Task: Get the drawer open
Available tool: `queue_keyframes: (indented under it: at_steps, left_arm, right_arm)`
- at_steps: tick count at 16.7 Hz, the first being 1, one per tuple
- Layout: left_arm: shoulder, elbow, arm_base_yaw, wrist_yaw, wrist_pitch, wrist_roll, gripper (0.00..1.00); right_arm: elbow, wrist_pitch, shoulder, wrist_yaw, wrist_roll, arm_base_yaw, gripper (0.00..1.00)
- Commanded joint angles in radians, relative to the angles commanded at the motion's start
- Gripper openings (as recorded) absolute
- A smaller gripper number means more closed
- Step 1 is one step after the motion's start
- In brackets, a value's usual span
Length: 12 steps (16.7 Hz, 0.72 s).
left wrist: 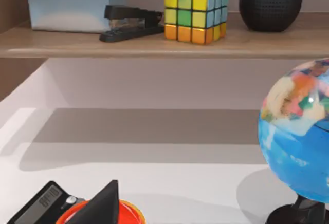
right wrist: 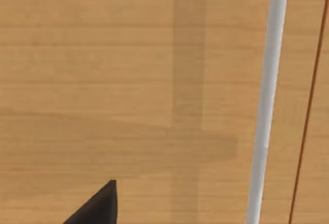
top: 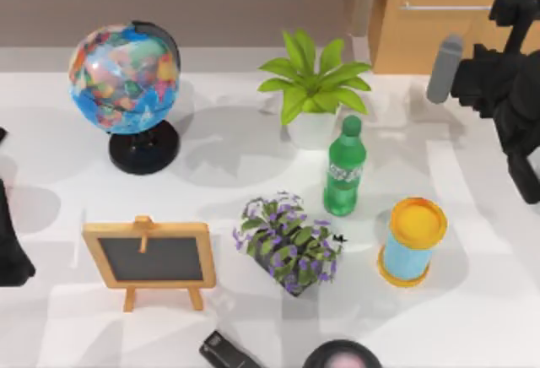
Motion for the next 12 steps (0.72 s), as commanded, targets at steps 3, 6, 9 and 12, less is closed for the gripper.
queue_keyframes:
  at_steps: [3, 6, 9, 12]
  left_arm:
    - [0.000, 0.000, 0.000, 0.000, 0.000, 0.000, 1.00]
    - [0.000, 0.000, 0.000, 0.000, 0.000, 0.000, 1.00]
    - [0.000, 0.000, 0.000, 0.000, 0.000, 0.000, 1.00]
    - [0.000, 0.000, 0.000, 0.000, 0.000, 0.000, 1.00]
  right_arm:
    - [0.032, -0.013, 0.013, -0.003, -0.002, -0.001, 1.00]
    - [0.094, -0.046, 0.041, -0.008, -0.002, -0.006, 1.00]
    - [0.122, -0.062, 0.054, -0.010, -0.002, -0.008, 1.00]
    - [0.122, -0.062, 0.054, -0.010, -0.002, -0.008, 1.00]
